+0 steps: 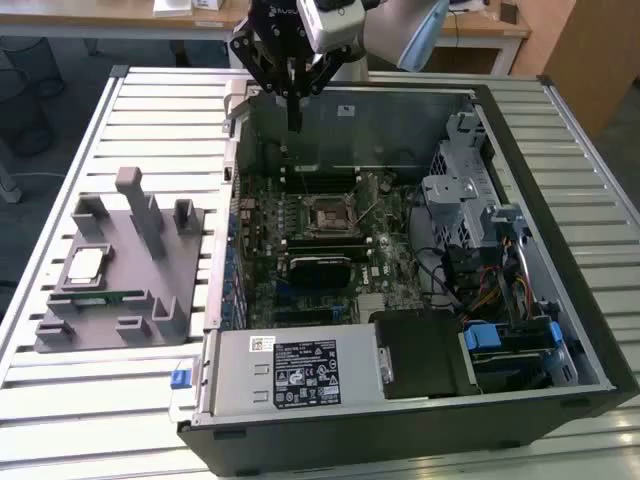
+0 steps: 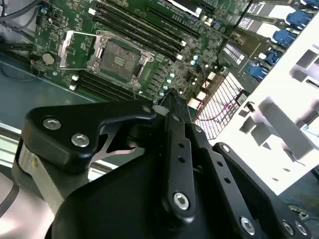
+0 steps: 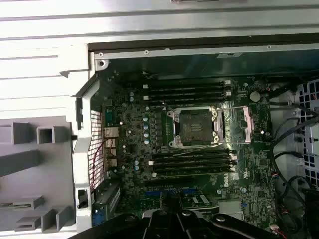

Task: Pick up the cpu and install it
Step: 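Reach for the cpu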

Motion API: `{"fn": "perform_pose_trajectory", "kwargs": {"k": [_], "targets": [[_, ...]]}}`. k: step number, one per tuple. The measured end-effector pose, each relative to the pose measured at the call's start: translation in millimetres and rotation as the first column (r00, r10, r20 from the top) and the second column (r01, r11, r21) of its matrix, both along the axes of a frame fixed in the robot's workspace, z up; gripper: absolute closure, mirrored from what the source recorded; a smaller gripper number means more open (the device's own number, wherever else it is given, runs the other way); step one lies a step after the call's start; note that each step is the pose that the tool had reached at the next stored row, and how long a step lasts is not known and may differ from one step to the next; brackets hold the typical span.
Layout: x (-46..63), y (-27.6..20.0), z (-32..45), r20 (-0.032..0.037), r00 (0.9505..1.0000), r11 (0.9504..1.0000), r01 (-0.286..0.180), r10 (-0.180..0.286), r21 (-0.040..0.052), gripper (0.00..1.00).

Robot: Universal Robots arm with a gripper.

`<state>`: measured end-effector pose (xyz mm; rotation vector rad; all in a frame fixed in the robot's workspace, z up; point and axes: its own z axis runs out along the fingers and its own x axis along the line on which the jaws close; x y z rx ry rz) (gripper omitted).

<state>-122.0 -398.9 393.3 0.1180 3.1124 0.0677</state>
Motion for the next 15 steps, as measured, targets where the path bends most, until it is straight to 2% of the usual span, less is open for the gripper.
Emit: {"fn": "perform_pose_trajectory", "kwargs": {"k": [9,15], "targets": [[-1.4,0.0,0.0,-0.0001,1.0,1.0,0.0,0.0,-0.0001,0.89],[-7.4,0.0,0.0,0.0,1.0,1.0,0.0,0.0,0.0,0.89]]}}
